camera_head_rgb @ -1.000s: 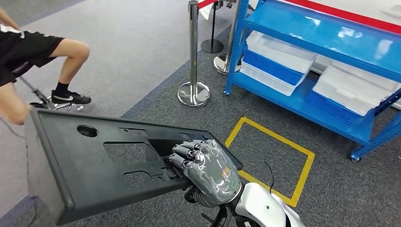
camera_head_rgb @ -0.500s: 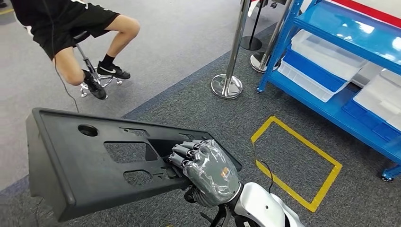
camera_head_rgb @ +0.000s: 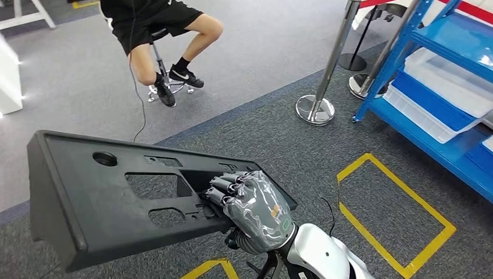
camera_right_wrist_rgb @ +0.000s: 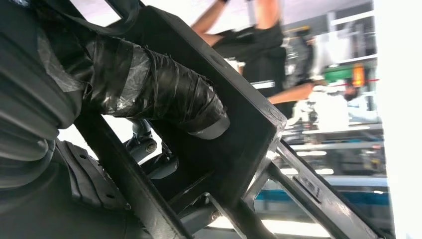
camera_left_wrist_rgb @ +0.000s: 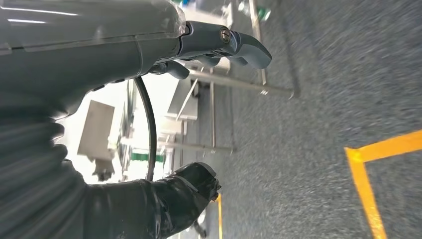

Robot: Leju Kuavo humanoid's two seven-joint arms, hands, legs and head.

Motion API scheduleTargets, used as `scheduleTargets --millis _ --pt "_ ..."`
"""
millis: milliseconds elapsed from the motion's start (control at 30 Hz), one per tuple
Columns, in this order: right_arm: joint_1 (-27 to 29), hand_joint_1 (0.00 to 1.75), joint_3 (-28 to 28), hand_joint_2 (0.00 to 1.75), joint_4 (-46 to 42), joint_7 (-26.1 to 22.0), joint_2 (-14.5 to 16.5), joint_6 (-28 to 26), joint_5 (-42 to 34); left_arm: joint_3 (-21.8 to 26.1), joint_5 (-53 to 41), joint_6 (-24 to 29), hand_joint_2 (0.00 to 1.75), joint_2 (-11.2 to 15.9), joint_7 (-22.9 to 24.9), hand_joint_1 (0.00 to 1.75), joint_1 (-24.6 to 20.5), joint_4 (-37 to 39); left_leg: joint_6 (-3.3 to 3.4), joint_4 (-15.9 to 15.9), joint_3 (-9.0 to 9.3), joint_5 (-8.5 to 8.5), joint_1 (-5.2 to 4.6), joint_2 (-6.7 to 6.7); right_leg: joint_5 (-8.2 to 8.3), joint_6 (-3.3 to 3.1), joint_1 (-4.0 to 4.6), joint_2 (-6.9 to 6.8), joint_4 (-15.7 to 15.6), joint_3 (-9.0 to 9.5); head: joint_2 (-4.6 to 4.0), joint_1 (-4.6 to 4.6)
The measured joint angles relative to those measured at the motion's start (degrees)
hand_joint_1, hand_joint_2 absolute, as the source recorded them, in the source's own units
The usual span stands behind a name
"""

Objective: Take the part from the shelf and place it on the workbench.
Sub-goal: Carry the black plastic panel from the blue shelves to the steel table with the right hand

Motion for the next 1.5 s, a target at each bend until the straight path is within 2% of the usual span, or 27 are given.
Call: scheduleTargets --millis 33,100,167,200,267,333,400,467,500,533,567,633,700,767,833,900,967,1000,1033,1100,1133,1200,1267,1333,1433,1467,1500 --pt "0.01 1.75 0.02 1.75 0.02 0.00 0.00 0.01 -0.02 0.00 0.01 0.00 1.75 0.02 -0.06 0.00 0.02 -0.03 -0.59 -1.14 1.62 1.17 0.46 0.49 0.09 0.31 -0.26 -0.93 0.29 -0.45 0.00 -0.01" --pt "-0.02 1.75 0.02 1.75 0.02 0.01 0.00 0.02 -0.12 0.00 0.02 -0.04 1.75 -0.01 -0.24 0.00 0.01 -0.18 -1.65 -8.28 7.44 2.52 1.05 2.83 -0.10 1.14 -0.67 -2.49 1.24 -1.13 0.00 -0.08" --pt "-0.10 1.75 0.02 1.75 0.01 0.08 -0.01 0.05 -0.24 0.00 0.02 -0.15 1.75 -0.05 -0.47 0.00 0.05 -0.38 -1.22 -13.75 11.24 2.00 0.80 4.61 -0.49 2.12 -0.75 -3.76 2.33 -1.55 0.01 -0.12" --pt "-0.16 1.75 0.02 1.75 0.00 0.12 0.02 0.10 -0.31 0.00 0.02 -0.21 1.75 -0.07 -0.57 0.00 0.11 -0.44 -0.49 -14.59 11.58 1.50 0.48 4.65 -0.60 2.54 -0.72 -4.33 2.65 -1.70 0.01 -0.12" --pt "-0.34 1.75 0.05 1.75 -0.02 0.18 0.15 0.26 -0.40 0.00 0.02 -0.31 1.75 -0.04 -0.65 0.00 0.26 -0.52 1.31 -14.93 11.22 1.39 0.35 3.46 -0.90 3.35 -0.87 -4.66 3.05 -1.51 0.01 -0.05" --pt "-0.42 1.75 0.05 1.75 -0.04 0.22 0.26 0.41 -0.45 0.00 0.02 -0.37 1.75 -0.05 -0.66 0.00 0.19 -0.67 2.60 -15.22 10.95 1.81 0.40 2.32 -3.00 4.00 -1.29 -1.53 5.63 -2.55 0.01 -0.03" --pt "-0.18 1.75 0.05 1.75 0.01 0.30 0.20 0.52 -0.49 0.00 0.02 -0.41 1.75 -0.05 -0.67 0.00 0.03 -0.84 3.39 -15.28 10.40 2.25 0.14 1.09 -6.94 4.15 -1.58 2.31 12.39 -5.73 0.01 -0.01" --pt "0.06 1.75 0.05 1.75 0.17 0.35 0.08 0.56 -0.56 0.01 0.02 -0.44 1.75 -0.05 -0.67 0.00 0.04 -0.91 3.78 -15.27 9.89 2.61 -0.28 -0.41 -8.99 3.92 -1.59 3.44 18.44 -8.71 0.00 -0.01" --pt "0.11 1.75 0.05 1.75 0.23 0.35 0.04 0.56 -0.61 0.01 0.02 -0.44 1.75 -0.04 -0.67 0.00 0.10 -0.93 3.86 -15.26 9.75 2.77 -0.47 -1.25 -8.37 3.66 -1.54 3.63 18.90 -9.01 0.00 -0.01" --pt "0.10 1.75 0.05 1.75 0.28 0.35 0.01 0.55 -0.64 0.02 0.02 -0.45 1.75 -0.04 -0.67 0.00 0.15 -0.95 3.89 -15.25 9.69 2.93 -0.61 -2.10 -6.66 3.27 -1.42 3.89 17.11 -8.22 0.00 -0.01" --pt "0.07 1.75 0.05 1.75 0.30 0.35 -0.01 0.55 -0.66 0.02 0.02 -0.48 1.75 -0.06 -0.67 0.00 0.17 -0.96 3.87 -15.25 9.67 3.08 -0.70 -2.94 -4.34 2.79 -1.22 4.54 13.66 -6.63 0.00 -0.01" --pt "-0.06 1.75 0.03 1.75 0.31 0.35 -0.03 0.54 -0.69 0.01 0.02 -0.55 1.75 -0.19 -0.68 0.00 0.13 -0.96 3.59 -15.23 9.49 3.45 -0.66 -4.43 -0.95 1.72 -0.79 7.37 6.36 -3.38 0.00 -0.03" --pt "-0.21 1.75 0.01 1.75 0.32 0.36 -0.04 0.54 -0.69 0.00 0.02 -0.66 1.75 -0.29 -0.69 0.00 0.14 -0.96 3.00 -15.29 9.01 3.92 -0.35 -5.70 -0.20 1.12 -0.45 8.96 3.35 -2.26 0.01 0.02" --pt "-0.36 1.75 0.01 1.75 0.32 0.44 -0.01 0.54 -0.61 0.01 0.01 -0.79 1.75 -0.26 -0.71 0.00 0.23 -0.96 2.37 -15.42 8.62 4.32 -0.14 -6.62 0.30 0.93 -0.52 7.73 2.48 -1.97 0.01 0.08" --pt "-0.46 1.75 0.01 1.75 0.33 0.60 0.04 0.54 -0.47 0.02 -0.01 -0.85 1.75 -0.16 -0.72 0.00 0.25 -1.04 1.98 -13.78 7.71 3.15 -0.45 -4.76 1.23 0.75 -0.86 6.04 0.97 -1.26 0.00 0.00" --pt "-0.43 1.75 0.01 1.75 0.39 0.77 0.07 0.54 -0.35 0.02 -0.02 -0.92 1.75 -0.03 -0.72 0.00 0.19 -1.20 1.62 -8.20 5.10 -0.32 -0.64 -1.65 1.76 0.61 -0.91 4.13 0.22 -1.03 0.00 -0.09" --pt "-0.29 1.75 0.03 1.75 0.58 0.92 0.07 0.55 -0.26 0.01 -0.02 -1.09 1.75 0.11 -0.68 0.00 0.22 -1.28 1.11 -2.04 2.36 -3.05 -0.36 -0.43 1.78 0.58 -0.87 2.17 0.47 -1.47 0.00 -0.11" --pt "-0.23 1.75 0.04 1.75 0.69 0.98 0.07 0.57 -0.18 0.01 -0.02 -1.17 1.75 0.20 -0.64 0.00 0.29 -1.28 0.84 -1.16 2.14 -3.03 -0.18 -0.11 1.71 0.68 -0.93 1.25 0.70 -1.72 0.00 -0.11" --pt "-0.23 1.75 0.07 1.75 0.75 1.04 0.07 0.58 -0.11 0.00 -0.02 -1.23 1.75 0.31 -0.60 0.00 0.37 -1.28 0.55 -2.42 3.04 -2.07 0.01 0.25 1.59 0.87 -1.04 0.40 1.01 -1.98 0.00 -0.12" --pt "-0.25 1.75 0.09 1.75 0.78 1.10 0.07 0.62 0.07 0.00 -0.02 -1.40 1.75 0.53 -0.55 0.00 0.47 -1.28 0.11 -9.43 7.25 0.74 0.21 1.98 1.08 1.59 -1.29 -1.09 2.01 -2.42 0.00 -0.13" --pt "-0.27 1.75 0.09 1.75 0.79 1.15 0.07 0.64 0.16 -0.01 -0.02 -1.52 1.75 0.60 -0.54 0.00 0.47 -1.27 0.25 -12.52 9.03 1.65 0.18 2.78 0.69 2.07 -1.28 -1.71 2.63 -2.61 0.00 -0.11" --pt "-0.33 1.75 0.11 1.75 0.80 1.22 0.07 0.68 0.34 -0.02 -0.02 -1.71 1.75 0.70 -0.55 0.00 0.59 -1.26 1.13 -14.89 10.27 1.86 -0.08 3.25 0.19 2.88 -1.11 -2.69 3.30 -2.72 0.00 -0.06" --pt "-0.37 1.75 0.19 1.75 0.80 1.33 0.10 0.72 0.57 -0.02 -0.02 -1.80 1.75 0.80 -0.60 0.00 0.84 -1.26 2.15 -14.91 10.13 2.11 -0.16 2.13 0.06 3.46 -1.12 -3.46 3.34 -2.53 0.00 -0.04" --pt "-0.37 1.75 0.27 1.75 0.82 1.50 0.14 0.75 0.75 -0.03 -0.02 -1.86 1.75 0.90 -0.71 0.00 0.95 -1.26 2.94 -15.20 10.05 2.54 -0.01 1.22 -1.36 4.03 -1.48 -1.73 4.92 -2.98 0.01 -0.04" --pt "-0.07 1.75 0.39 1.75 1.05 1.71 0.11 0.86 0.85 -0.05 -0.02 -1.88 1.75 1.20 -0.86 0.00 0.88 -1.26 3.69 -15.32 9.57 3.07 0.00 -0.26 -6.96 4.47 -1.90 2.76 14.62 -7.32 0.01 -0.03" --pt "0.09 1.75 0.43 1.75 1.18 1.75 0.09 0.89 0.86 -0.05 -0.02 -1.88 1.75 1.26 -0.88 0.00 0.89 -1.26 3.76 -15.30 9.39 3.17 -0.09 -0.93 -8.09 4.47 -1.93 3.26 17.89 -8.93 0.00 -0.03" --pt "0.23 1.75 0.48 1.75 1.32 1.80 0.08 0.91 0.86 -0.05 -0.02 -1.88 1.75 1.30 -0.88 0.00 0.92 -1.26 3.77 -15.29 9.27 3.28 -0.19 -1.68 -8.09 4.36 -1.92 3.50 19.47 -9.76 0.00 -0.02"
